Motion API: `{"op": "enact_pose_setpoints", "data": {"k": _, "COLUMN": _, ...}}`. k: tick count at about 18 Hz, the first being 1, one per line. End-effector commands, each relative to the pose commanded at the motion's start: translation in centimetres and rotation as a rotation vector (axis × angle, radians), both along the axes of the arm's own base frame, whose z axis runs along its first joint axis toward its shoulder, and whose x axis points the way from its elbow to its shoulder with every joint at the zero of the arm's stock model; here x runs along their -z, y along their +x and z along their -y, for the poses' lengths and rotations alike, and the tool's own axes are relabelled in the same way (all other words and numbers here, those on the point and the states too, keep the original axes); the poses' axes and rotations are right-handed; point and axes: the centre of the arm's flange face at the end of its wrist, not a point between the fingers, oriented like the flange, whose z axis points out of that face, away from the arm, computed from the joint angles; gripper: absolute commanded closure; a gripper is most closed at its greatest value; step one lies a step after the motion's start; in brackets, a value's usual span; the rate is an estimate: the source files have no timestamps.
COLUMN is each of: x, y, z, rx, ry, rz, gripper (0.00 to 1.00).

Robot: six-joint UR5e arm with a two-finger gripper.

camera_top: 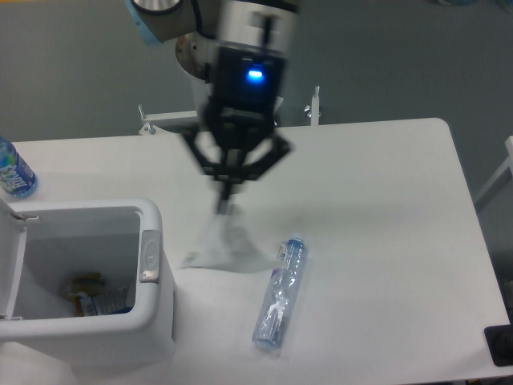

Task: Place the trash in the trash can
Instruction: 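Carry the bag over the white trash bin, then open the gripper to drop the bag into the bin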

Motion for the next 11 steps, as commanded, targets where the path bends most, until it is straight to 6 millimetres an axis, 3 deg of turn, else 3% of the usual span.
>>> {"op": "enact_pose_setpoints", "data": {"k": 3, "x": 1.0, "y": 3.6, "z": -2.0, "rx": 0.065, "ry": -0.014, "rz": 0.016, "gripper": 0.98}}
{"op": "enact_pose_setpoints", "data": {"k": 5, "x": 1.7, "y": 4.9, "z": -2.7, "rx": 0.086, "ry": -0.024, "rz": 0.028, "gripper": 0.86}}
{"op": "enact_pose_setpoints", "data": {"k": 7, "x": 2.1, "y": 5.3, "z": -3.0, "rx": 0.098, "ry": -0.029, "rz": 0.028, "gripper": 0.30}}
{"op": "enact_pose_setpoints", "data": {"k": 9, "x": 1.9, "y": 5.1, "z": -3.1, "rx": 0.094, "ry": -0.028, "rz": 0.023, "gripper": 0.01}}
{"op": "enact_pose_setpoints", "data": {"k": 11, "x": 1.7, "y": 4.8, "z": -2.9, "rx": 0.080, "ry": -0.027, "rz": 0.026, "gripper": 0.00}}
